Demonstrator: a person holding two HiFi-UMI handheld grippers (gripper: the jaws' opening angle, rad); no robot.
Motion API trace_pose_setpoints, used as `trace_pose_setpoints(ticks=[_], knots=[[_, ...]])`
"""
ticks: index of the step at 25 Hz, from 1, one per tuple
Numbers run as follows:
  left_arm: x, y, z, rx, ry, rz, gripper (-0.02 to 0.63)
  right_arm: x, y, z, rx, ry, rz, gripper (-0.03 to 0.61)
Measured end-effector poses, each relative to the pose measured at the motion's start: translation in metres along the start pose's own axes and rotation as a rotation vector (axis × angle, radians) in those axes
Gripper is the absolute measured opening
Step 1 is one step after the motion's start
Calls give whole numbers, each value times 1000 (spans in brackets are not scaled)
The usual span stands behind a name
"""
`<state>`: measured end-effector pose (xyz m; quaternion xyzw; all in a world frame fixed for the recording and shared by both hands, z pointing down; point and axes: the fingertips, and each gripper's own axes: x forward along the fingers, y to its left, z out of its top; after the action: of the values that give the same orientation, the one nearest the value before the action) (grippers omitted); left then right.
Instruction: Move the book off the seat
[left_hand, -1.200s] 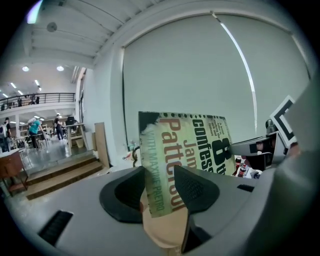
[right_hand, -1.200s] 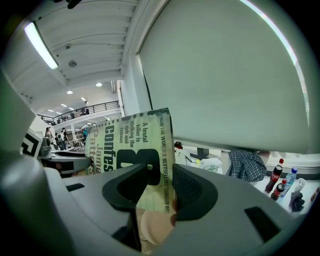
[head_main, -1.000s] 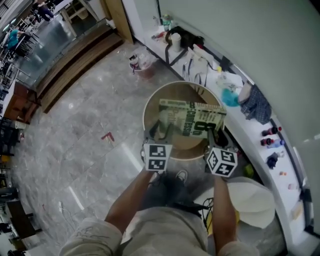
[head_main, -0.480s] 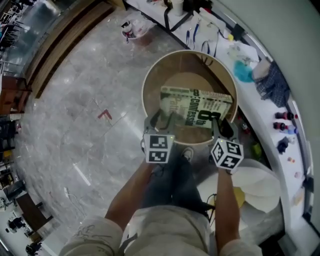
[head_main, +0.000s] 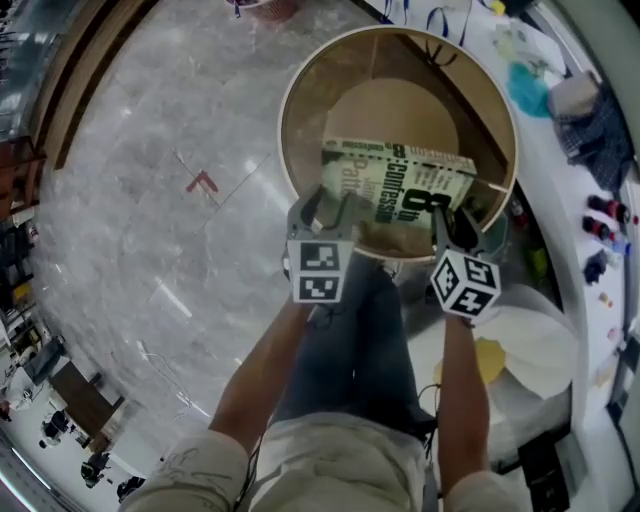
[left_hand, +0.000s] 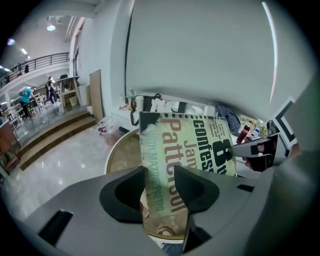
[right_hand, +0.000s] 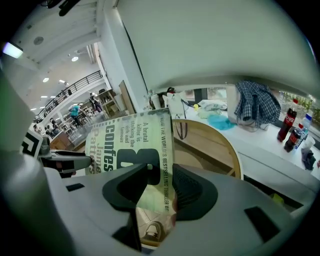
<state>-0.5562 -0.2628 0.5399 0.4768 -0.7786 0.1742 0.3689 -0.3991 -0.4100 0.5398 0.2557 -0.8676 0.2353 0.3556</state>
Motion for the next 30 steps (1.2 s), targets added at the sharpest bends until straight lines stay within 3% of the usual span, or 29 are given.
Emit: trace_pose_setpoints(ticks=[10, 30], knots=[[58, 10, -70, -42, 110, -20, 189, 56, -12, -61, 4, 113, -12, 161], [94, 16, -82, -16, 168, -20, 189, 87, -21, -84, 76, 176, -51, 161]])
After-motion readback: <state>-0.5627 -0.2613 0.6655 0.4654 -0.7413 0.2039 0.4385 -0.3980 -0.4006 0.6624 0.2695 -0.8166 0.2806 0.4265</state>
